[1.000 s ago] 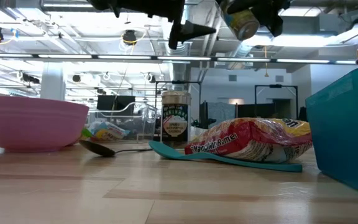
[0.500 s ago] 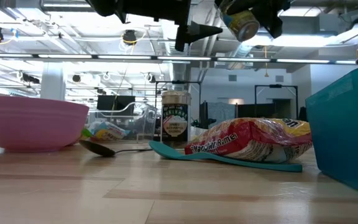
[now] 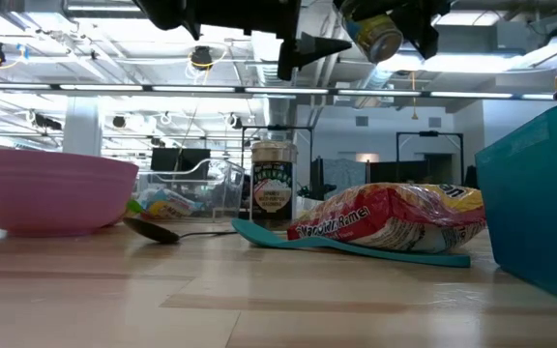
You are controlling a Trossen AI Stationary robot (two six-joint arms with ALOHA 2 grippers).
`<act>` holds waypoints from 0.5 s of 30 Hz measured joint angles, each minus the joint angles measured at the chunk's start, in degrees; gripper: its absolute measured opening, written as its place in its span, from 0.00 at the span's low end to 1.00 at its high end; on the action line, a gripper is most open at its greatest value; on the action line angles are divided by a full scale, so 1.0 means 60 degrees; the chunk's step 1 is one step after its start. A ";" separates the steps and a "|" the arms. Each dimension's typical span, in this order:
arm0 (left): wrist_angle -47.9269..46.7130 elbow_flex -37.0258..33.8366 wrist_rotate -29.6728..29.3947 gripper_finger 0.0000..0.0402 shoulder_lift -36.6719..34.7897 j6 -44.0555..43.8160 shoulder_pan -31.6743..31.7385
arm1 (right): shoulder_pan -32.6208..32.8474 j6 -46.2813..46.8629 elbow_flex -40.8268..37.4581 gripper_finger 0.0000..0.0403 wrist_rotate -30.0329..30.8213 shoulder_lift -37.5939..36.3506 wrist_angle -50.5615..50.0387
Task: Pick & Place Food Item
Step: Put the black seasoning bottle into the blue bin
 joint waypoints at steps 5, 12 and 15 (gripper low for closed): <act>-0.0007 -0.0003 0.0008 0.78 0.0021 0.0015 0.0000 | 0.0000 0.0000 0.0000 0.32 -0.0140 0.0000 -0.0003; 0.0130 -0.0003 0.0048 0.70 0.0021 0.0021 0.0033 | -0.0004 0.0044 0.0000 0.32 -0.0155 0.0000 -0.0014; 0.0135 -0.0003 0.0052 0.67 0.0021 0.0020 0.0033 | -0.0002 0.0069 0.0000 0.32 -0.0165 0.0000 -0.0032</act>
